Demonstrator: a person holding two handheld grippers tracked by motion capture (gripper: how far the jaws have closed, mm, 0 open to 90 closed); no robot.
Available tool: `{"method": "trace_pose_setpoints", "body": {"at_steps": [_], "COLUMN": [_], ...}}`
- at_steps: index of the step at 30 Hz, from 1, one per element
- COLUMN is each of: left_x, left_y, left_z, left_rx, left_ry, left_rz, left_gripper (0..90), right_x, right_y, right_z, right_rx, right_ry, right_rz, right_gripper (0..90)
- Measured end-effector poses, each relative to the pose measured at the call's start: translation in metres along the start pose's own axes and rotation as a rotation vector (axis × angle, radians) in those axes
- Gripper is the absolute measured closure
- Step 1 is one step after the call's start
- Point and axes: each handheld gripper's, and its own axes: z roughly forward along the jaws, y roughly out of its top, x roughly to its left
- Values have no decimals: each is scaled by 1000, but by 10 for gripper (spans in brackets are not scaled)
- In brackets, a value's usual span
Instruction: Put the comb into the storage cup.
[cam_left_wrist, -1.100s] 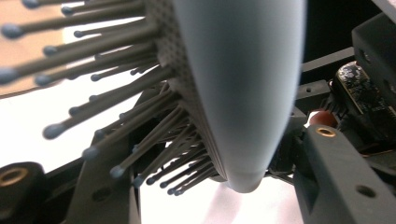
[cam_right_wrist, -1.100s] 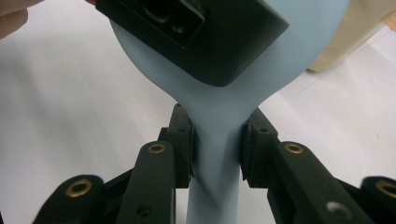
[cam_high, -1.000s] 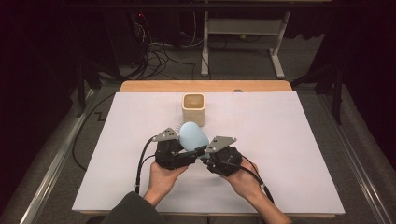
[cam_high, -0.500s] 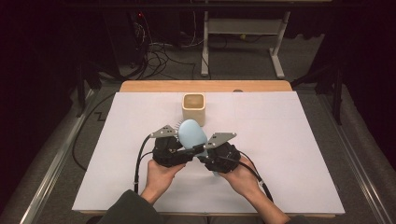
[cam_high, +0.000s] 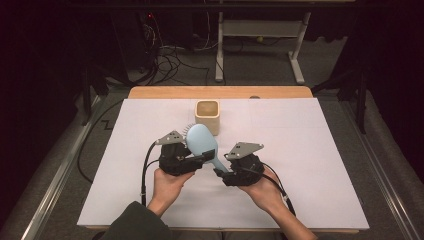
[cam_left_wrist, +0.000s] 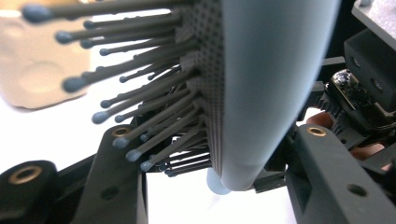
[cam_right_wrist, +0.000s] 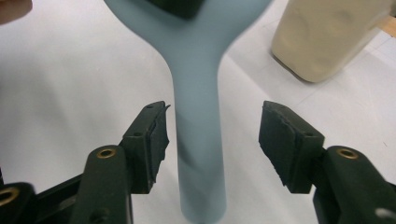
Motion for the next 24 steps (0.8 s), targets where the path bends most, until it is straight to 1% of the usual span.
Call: {"method": "trace_pose_setpoints", "body": {"at_steps": [2,4,5,6,11,13,14,17,21,24], "left_x": [0,0,1,1,0,0,0,1,-1,-1], "left_y": [1,2,2,2,4,5,6,8,11,13], "left_z": [0,0,0,0,0,0,-1,-1,-2,-3], "left_rx": [0,0,4,4,11,9,12,8,4,0], "left_ry": [6,6,8,8,15,17,20,26,29,31], "left_rz": [5,7,9,9,18,19,22,24,31,33], "left_gripper": [547,547,547,547,547,547,547,547,547,546], "right_x": [-2,-4,-5,-5,-10,-13,-17,-20,-26,-30], "right_y": [-4,-8,-12,-14,-21,-26,-30,-35,-44,-50], "right_z": [-2,-5,-9,-10,-18,-22,-26,-30,-39,-45], "right_rx": [-11,-36,-63,-78,-97,-105,-122,-133,-152,-160], "right_ry": [0,1,-1,-4,-10,-10,-4,-5,-19,-27], "right_rz": [6,8,5,1,10,22,43,55,77,86], "right_gripper": [408,407,397,395,378,368,359,355,347,338]}}
